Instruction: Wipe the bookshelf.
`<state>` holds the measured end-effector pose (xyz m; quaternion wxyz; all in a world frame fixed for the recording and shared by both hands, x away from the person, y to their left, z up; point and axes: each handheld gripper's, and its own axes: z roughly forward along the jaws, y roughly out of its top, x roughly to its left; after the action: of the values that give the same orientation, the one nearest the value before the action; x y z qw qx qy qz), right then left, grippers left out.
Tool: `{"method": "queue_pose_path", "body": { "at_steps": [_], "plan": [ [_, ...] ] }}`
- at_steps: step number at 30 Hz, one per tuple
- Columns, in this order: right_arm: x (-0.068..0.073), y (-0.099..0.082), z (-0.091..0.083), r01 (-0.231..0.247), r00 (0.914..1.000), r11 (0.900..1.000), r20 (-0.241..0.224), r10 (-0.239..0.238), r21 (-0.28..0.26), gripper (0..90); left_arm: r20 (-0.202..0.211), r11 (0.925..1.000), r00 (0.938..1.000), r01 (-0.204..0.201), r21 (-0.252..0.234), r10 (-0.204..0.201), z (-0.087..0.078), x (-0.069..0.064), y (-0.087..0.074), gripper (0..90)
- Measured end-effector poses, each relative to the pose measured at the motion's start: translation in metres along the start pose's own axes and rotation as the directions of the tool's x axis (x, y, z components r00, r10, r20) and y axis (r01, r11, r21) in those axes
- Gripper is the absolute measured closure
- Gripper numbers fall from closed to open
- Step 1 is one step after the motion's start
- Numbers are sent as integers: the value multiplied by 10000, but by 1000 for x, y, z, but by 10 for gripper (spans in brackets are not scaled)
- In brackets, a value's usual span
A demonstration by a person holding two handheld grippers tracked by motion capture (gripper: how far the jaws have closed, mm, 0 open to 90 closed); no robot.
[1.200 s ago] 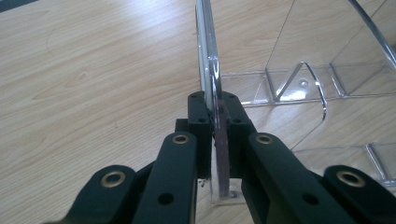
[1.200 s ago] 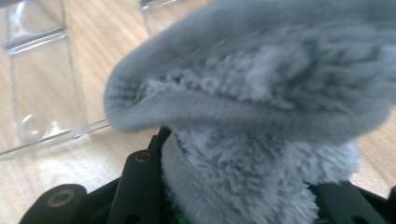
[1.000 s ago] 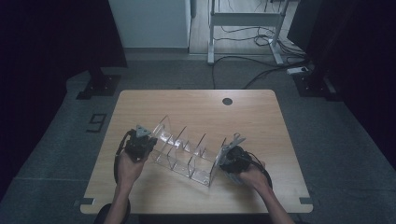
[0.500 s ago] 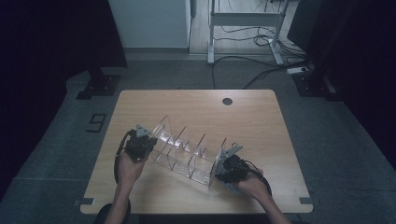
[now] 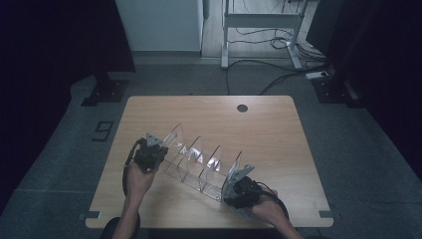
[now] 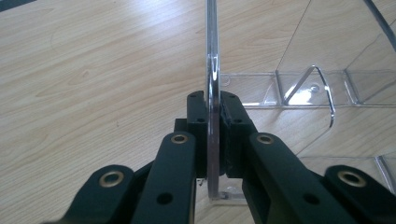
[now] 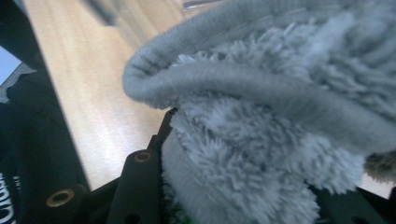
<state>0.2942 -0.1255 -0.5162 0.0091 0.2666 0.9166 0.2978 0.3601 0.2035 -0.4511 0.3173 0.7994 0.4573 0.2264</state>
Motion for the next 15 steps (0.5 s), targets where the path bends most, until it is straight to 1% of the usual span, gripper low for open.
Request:
{"method": "queue_pose_path", "body": {
  "at_steps": [5, 9, 12, 15],
  "plan": [
    [8, 0, 1, 179, 9998, 9998, -46, -179, 57, 592, -51, 10000, 10000, 10, 43, -10, 0, -1, 0, 847],
    [7, -1, 1, 219, 9997, 9997, -50, -219, 75, 594, -3, 10000, 10000, 9, 18, -9, 0, 0, 0, 846],
    [5, -2, -3, 260, 9996, 9996, 121, -262, 131, 596, 53, 10000, 10000, -33, 6, 33, 0, 1, 0, 844],
    [-1, -3, -11, 153, 9992, 9999, 380, -153, 5, 598, 85, 10000, 10000, -46, -28, 46, 0, 1, 0, 842]
  ]
}}
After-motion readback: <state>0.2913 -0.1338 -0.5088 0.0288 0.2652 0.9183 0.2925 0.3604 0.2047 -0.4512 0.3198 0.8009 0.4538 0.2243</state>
